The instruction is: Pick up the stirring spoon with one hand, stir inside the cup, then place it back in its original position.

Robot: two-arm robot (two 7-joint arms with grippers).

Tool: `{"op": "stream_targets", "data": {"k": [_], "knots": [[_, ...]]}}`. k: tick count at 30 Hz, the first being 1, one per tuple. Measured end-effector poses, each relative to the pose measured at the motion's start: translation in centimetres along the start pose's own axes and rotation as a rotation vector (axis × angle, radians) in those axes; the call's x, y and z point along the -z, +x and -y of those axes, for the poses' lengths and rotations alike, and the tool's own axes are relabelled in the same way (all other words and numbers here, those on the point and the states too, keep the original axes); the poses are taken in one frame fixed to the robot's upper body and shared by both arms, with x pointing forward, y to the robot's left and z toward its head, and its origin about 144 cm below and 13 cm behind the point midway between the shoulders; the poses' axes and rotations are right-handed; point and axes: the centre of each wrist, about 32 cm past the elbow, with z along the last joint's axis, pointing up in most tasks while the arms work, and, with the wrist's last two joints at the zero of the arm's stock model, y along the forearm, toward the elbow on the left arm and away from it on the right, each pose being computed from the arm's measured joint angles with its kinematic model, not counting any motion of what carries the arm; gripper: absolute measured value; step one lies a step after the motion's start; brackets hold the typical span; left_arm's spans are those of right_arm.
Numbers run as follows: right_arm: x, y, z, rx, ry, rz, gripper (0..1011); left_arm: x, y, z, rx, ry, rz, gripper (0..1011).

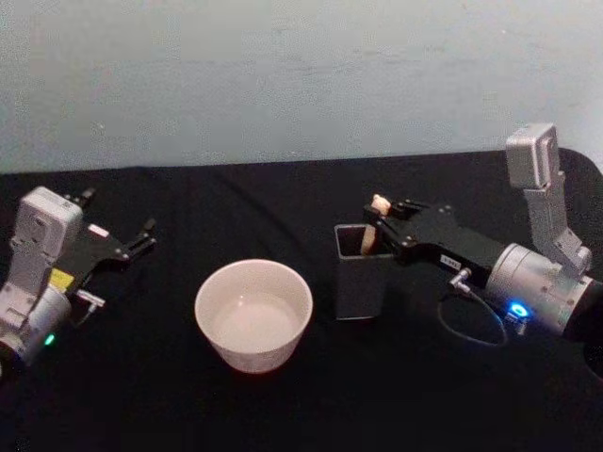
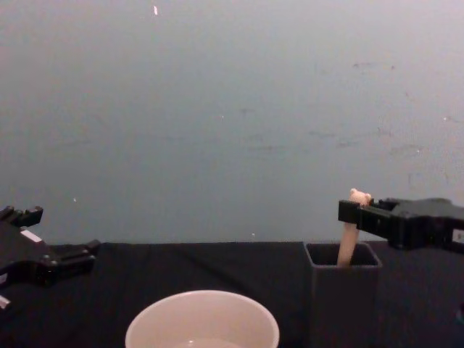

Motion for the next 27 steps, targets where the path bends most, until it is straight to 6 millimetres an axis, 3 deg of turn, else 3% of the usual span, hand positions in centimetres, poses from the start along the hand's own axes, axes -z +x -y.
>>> {"op": "stream_targets", "data": {"k": [27], "knots": [[0.62, 0.22, 0.09, 0.034, -0.047, -0.024, 214, 0.0, 0.0, 0.0, 0.0, 0.0, 0.0, 1001]]}}
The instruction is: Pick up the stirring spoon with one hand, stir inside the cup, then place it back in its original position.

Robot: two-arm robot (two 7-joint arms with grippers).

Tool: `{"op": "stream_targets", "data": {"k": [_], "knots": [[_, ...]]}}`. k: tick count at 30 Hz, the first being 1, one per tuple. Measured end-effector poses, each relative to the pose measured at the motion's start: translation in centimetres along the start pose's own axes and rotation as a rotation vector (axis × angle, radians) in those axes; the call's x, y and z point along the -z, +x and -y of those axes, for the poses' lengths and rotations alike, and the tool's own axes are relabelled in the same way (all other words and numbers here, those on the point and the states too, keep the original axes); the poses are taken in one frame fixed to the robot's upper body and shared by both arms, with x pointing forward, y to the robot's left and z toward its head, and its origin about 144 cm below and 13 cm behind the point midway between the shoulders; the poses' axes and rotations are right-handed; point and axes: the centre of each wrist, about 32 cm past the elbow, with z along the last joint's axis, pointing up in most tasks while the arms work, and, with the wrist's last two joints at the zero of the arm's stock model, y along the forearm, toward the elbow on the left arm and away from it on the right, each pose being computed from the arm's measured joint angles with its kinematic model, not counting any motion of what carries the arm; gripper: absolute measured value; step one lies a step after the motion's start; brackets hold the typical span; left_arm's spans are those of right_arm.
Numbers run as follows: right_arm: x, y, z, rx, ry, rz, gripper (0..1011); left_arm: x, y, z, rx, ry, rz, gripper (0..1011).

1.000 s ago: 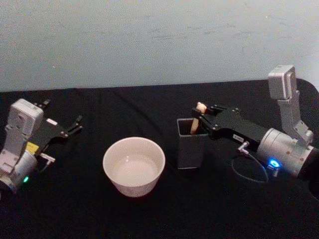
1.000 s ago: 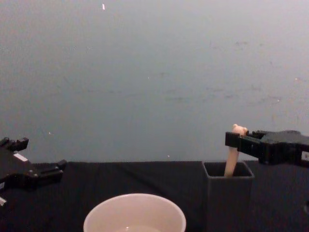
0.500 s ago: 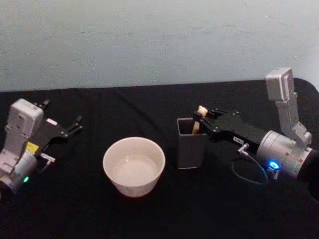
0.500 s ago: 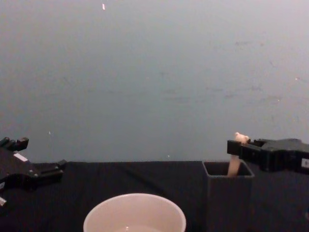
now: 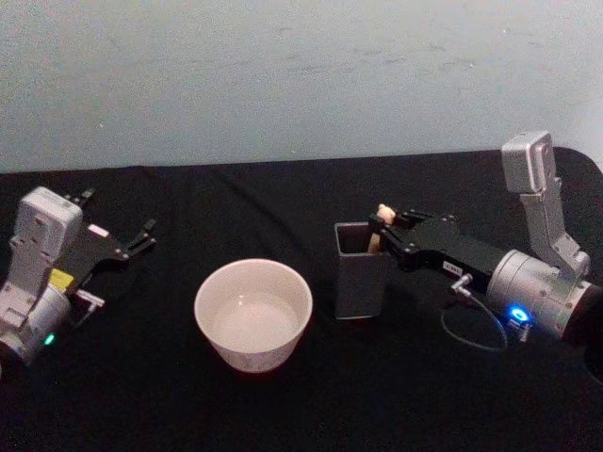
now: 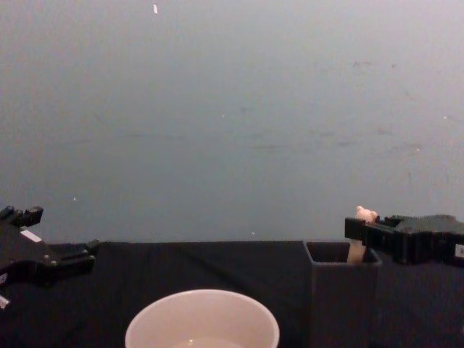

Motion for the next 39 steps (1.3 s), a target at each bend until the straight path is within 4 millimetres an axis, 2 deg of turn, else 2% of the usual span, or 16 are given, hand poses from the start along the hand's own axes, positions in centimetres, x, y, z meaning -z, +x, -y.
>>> {"op": "stream_targets", "data": {"k": [25, 27, 28, 34, 37, 38, 39], "knots": [[0.01, 0.0, 0.02, 0.002, -0.002, 0.0, 214, 0.0, 0.0, 0.0, 0.0, 0.0, 0.0, 1001], [0.01, 0.0, 0.02, 0.002, -0.001, 0.0, 239, 0.0, 0.0, 0.0, 0.0, 0.0, 0.0, 1001], [0.0, 0.0, 0.02, 0.002, -0.001, 0.0, 291, 0.0, 0.0, 0.0, 0.0, 0.0, 0.0, 1001], [0.0, 0.0, 0.01, 0.002, -0.001, 0.0, 435, 0.0, 0.0, 0.0, 0.0, 0.0, 0.0, 1001], [0.0, 0.0, 0.01, 0.001, -0.001, 0.001, 561, 0.0, 0.0, 0.0, 0.0, 0.0, 0.0, 1001], [0.0, 0.0, 0.02, 0.001, -0.001, 0.001, 561, 0.0, 0.0, 0.0, 0.0, 0.0, 0.0, 1001], [0.01, 0.0, 0.02, 0.001, -0.001, 0.001, 621, 0.0, 0.0, 0.0, 0.0, 0.0, 0.0, 1001]]}}
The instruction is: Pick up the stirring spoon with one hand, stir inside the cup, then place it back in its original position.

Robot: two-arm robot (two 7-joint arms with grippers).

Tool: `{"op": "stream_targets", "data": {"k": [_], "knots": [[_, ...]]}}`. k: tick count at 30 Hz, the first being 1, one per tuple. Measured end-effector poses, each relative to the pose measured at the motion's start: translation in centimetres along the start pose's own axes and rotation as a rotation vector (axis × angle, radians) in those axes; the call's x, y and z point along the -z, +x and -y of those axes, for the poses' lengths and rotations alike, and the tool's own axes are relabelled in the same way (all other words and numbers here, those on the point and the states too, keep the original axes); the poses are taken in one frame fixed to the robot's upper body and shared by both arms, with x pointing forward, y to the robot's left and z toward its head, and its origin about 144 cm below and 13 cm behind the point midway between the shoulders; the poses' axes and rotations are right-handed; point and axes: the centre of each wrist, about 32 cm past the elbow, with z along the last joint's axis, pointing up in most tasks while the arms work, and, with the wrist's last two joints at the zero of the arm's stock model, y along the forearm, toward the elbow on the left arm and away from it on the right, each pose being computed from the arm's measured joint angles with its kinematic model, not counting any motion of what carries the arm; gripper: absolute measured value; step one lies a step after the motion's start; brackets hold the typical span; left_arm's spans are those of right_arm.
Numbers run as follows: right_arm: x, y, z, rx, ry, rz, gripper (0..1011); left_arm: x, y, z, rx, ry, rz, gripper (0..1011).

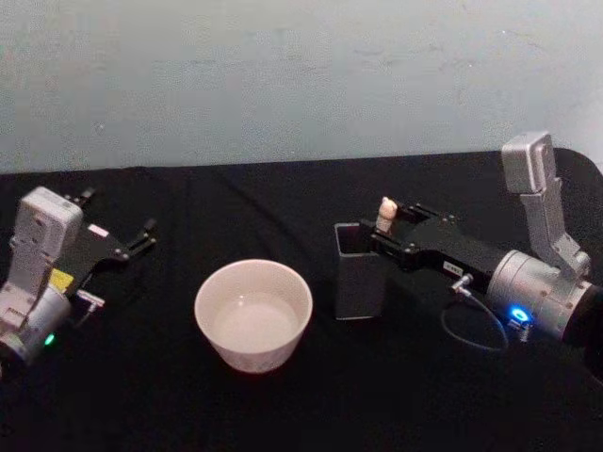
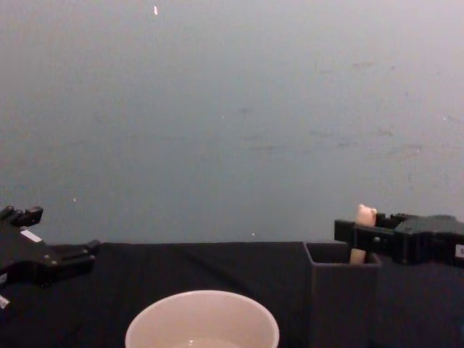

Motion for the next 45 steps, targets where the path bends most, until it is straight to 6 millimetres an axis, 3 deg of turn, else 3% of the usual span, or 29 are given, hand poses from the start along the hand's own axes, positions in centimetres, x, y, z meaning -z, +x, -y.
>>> {"op": "stream_targets", "data": {"k": [14, 31, 45], "knots": [[0.0, 0.0, 0.0, 0.0, 0.0, 0.0, 1002, 0.0, 0.0, 0.0, 0.0, 0.0, 0.0, 1001], [-0.3, -0.3, -0.1, 0.044, 0.028, 0.062, 1002, 0.0, 0.0, 0.0, 0.0, 0.0, 0.0, 1001], [-1.7, 0.3, 0.5, 0.233, 0.252, 0.06, 1002, 0.0, 0.0, 0.0, 0.0, 0.0, 0.0, 1002]]}}
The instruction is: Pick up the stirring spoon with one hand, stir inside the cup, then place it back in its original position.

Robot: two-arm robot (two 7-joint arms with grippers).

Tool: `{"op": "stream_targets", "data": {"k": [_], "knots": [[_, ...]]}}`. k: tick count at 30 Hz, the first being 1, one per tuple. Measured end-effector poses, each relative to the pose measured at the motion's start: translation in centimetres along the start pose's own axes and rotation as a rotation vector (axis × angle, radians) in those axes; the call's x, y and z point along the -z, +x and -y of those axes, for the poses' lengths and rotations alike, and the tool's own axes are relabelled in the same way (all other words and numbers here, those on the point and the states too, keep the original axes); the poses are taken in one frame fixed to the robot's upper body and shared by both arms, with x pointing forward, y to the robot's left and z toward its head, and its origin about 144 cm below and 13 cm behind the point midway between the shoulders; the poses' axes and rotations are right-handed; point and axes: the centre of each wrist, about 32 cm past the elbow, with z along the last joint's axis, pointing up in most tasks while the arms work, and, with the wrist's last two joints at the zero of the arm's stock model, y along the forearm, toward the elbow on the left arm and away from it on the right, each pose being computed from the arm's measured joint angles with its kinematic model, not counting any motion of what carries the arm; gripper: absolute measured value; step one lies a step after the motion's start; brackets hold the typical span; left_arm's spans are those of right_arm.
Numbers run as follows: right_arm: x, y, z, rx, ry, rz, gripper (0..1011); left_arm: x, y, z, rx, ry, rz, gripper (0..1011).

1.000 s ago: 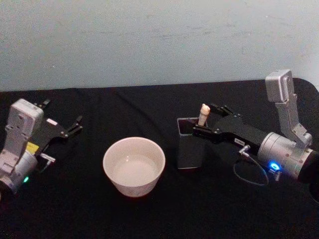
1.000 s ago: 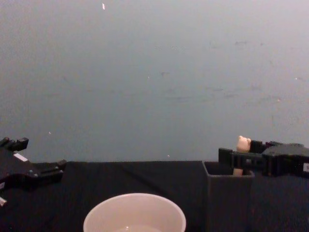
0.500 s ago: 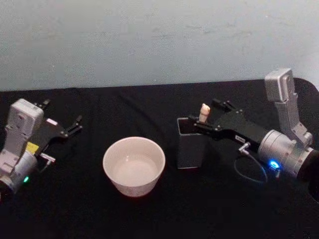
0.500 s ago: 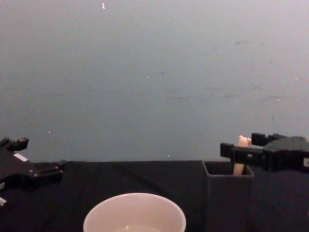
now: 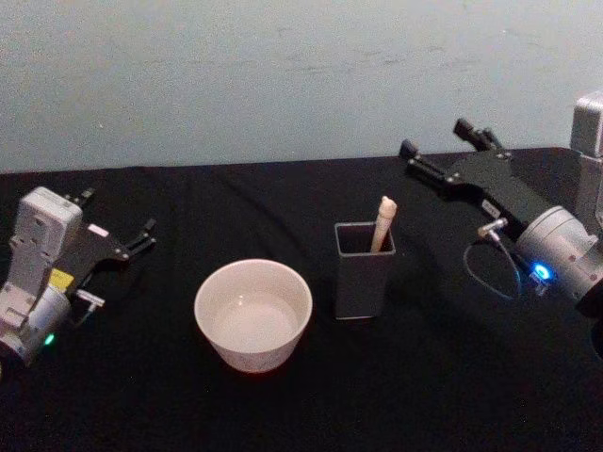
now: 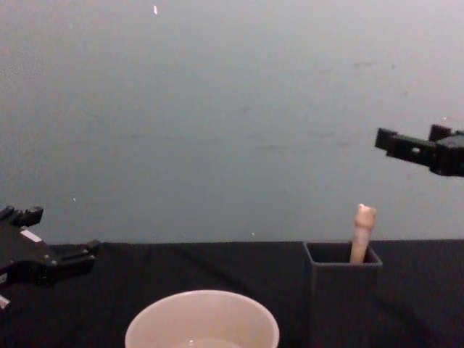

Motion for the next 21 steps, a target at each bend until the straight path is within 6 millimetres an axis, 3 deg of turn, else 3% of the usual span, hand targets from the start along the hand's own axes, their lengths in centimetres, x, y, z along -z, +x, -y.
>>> {"op": "stream_targets", "data": {"k": [7, 12, 21], "knots": [[1.2, -0.7, 0.0, 0.124, -0.062, 0.065, 1002, 0.0, 0.0, 0.0, 0.0, 0.0, 0.0, 1001], [3.9, -2.0, 0.1, 0.196, -0.176, 0.166, 1003, 0.0, 0.0, 0.0, 0.0, 0.0, 0.0, 1001], [6.6, -2.8, 0.1, 0.223, -0.269, 0.199, 1002, 0.0, 0.0, 0.0, 0.0, 0.0, 0.0, 1001]]}}
